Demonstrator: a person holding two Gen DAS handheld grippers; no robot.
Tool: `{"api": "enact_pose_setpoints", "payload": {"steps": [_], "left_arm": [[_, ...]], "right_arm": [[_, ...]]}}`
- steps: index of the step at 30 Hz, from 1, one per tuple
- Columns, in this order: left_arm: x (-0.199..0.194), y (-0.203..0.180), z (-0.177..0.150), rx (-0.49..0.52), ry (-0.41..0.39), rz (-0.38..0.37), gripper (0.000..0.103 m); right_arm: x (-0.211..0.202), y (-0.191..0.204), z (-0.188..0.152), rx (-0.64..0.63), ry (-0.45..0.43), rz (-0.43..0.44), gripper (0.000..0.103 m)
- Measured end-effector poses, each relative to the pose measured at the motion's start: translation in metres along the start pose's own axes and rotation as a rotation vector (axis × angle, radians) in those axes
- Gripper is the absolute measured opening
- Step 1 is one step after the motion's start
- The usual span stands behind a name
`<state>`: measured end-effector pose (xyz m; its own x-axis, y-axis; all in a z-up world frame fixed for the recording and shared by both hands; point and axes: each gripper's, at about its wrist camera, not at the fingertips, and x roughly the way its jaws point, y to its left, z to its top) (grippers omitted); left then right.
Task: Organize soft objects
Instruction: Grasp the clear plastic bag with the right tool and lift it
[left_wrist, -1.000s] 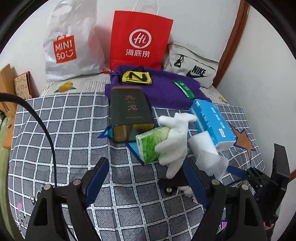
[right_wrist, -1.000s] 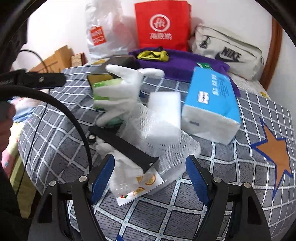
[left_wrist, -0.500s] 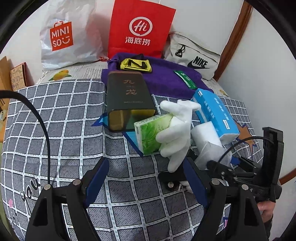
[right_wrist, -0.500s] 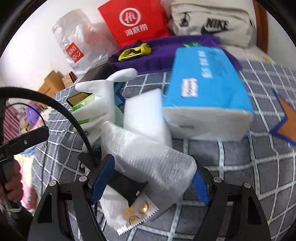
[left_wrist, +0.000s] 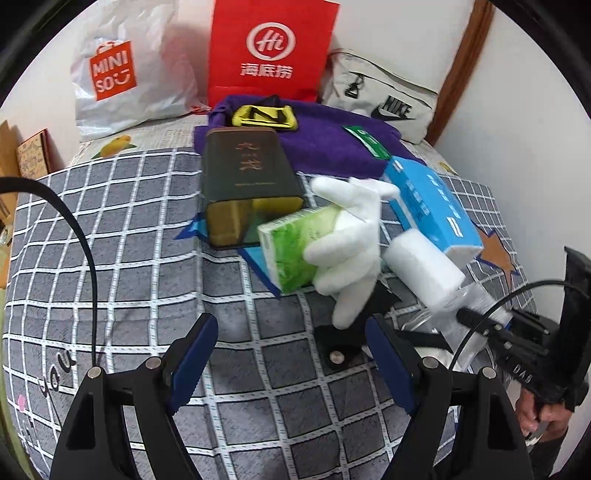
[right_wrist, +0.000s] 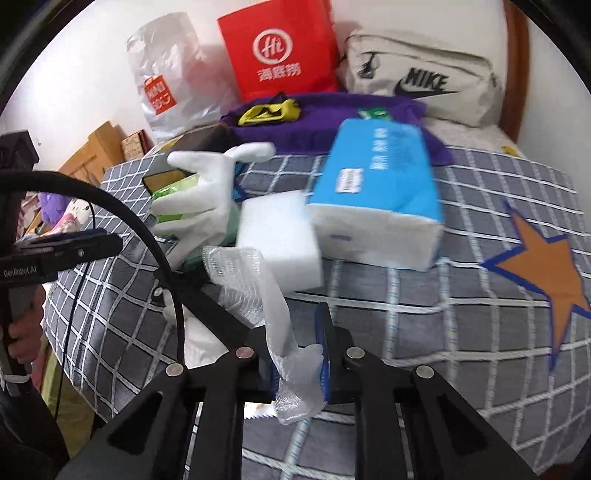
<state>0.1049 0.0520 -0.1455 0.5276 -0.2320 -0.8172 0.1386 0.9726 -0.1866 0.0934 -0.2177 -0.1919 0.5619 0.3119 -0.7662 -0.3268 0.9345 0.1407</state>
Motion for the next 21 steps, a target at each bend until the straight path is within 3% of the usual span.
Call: {"api": "enact_pose_setpoints", "payload": {"steps": [9, 14, 21], "left_arm": [[0.022, -0.031, -0.014, 0.121, 0.059, -0.033, 0.081], [0.043, -0.038, -0.015, 0.165, 0.080, 0.013, 0.081], [0.053, -0.041, -0.008, 0.212, 0.087, -0.017, 0.086]], "right_arm": [[-0.031, -0.025, -0.006, 0.052, -0.069, -0.064, 0.015], [-0.030, -0.032, -0.006, 0.068, -0.069, -0.064, 0.015], [-0.020, -0.027, -0.009, 0.053, -0.040, -0.043, 0.015]]}}
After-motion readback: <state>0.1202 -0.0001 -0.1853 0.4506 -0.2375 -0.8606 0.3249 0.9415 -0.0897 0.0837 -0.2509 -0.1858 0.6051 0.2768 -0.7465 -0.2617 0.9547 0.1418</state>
